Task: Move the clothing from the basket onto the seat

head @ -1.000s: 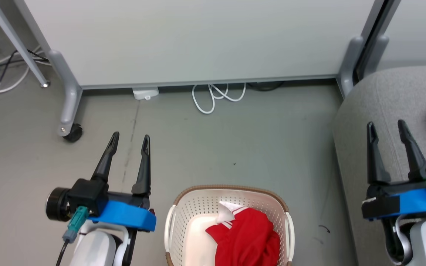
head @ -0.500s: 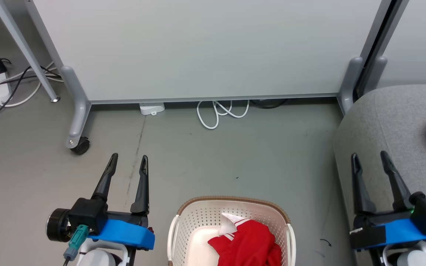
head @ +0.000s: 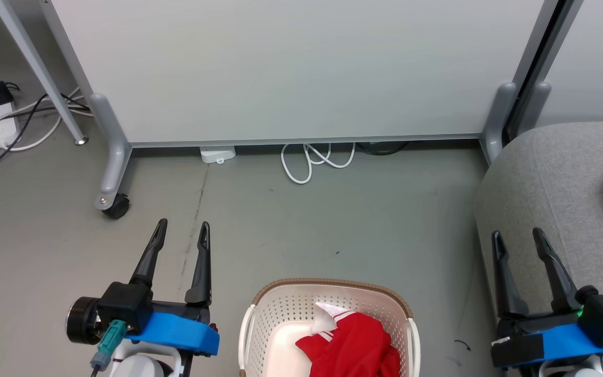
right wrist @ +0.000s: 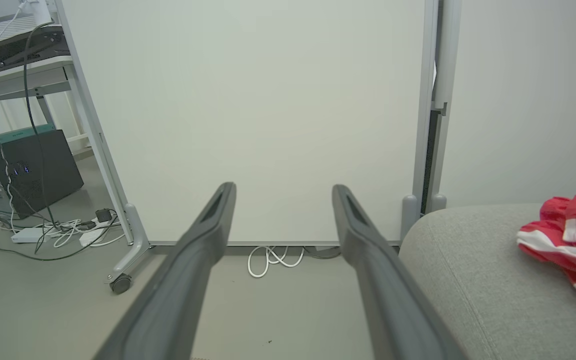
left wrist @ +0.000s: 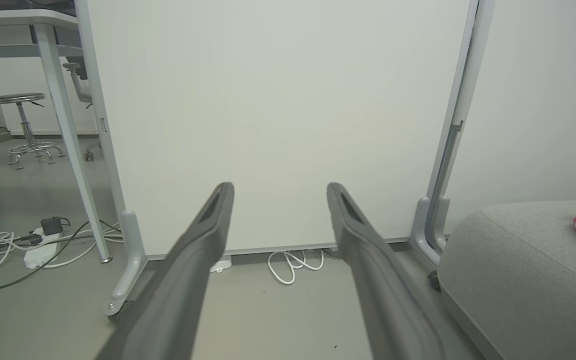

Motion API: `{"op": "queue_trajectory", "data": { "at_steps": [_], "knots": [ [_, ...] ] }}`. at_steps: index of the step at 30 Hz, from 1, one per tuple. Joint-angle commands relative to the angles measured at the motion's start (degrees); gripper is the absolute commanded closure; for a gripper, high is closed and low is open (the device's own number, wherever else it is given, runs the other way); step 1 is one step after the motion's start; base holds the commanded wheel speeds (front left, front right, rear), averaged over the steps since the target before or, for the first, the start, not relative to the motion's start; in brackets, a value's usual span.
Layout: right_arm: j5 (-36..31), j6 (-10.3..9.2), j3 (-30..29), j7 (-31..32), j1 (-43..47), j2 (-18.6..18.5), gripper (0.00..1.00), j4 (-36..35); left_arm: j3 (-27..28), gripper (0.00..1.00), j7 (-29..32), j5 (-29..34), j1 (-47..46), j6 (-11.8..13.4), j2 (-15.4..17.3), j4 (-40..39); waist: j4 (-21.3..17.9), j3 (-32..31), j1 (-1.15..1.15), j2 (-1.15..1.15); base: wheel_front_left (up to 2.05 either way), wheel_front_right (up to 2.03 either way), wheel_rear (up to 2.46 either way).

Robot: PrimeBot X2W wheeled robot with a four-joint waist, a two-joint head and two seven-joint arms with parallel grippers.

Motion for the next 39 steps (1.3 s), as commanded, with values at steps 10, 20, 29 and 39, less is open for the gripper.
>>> {"op": "queue_trajectory", "data": {
  "at_steps": [10, 20, 29, 39],
  "knots": [
    [0.77, 0.03, -0.48, -0.17, 0.63, 0.15, 0.00, 0.17, -0.41, 0.00, -0.15, 0.21, -0.79, -0.73, -0.45, 1.31, -0.25, -0.04, 0.00, 0.00, 0.00, 0.00, 0.00],
    [-0.10, 0.03, -0.39, -0.17, -1.99, 0.13, 0.00, -0.56, -6.32, 0.00, -0.15, 0.39, -8.63, -1.55, -0.22, 7.37, -2.28, 3.03, 0.00, 0.00, 0.00, 0.00, 0.00],
    [-1.49, 0.03, -0.11, -0.17, -7.68, 0.11, 0.00, -2.49, -16.59, 0.00, -0.15, -4.43, -20.86, -1.52, 0.83, 18.78, -6.47, 12.36, 0.00, 0.00, 0.00, 0.00, 0.00],
    [-2.63, 0.03, 1.20, -0.17, -14.11, 0.10, 0.00, -4.81, -28.73, 0.00, -0.14, -10.65, -31.82, -1.52, 0.70, 32.15, -9.69, 23.79, 0.00, 0.00, 0.00, 0.00, 0.00]
  ]
}}
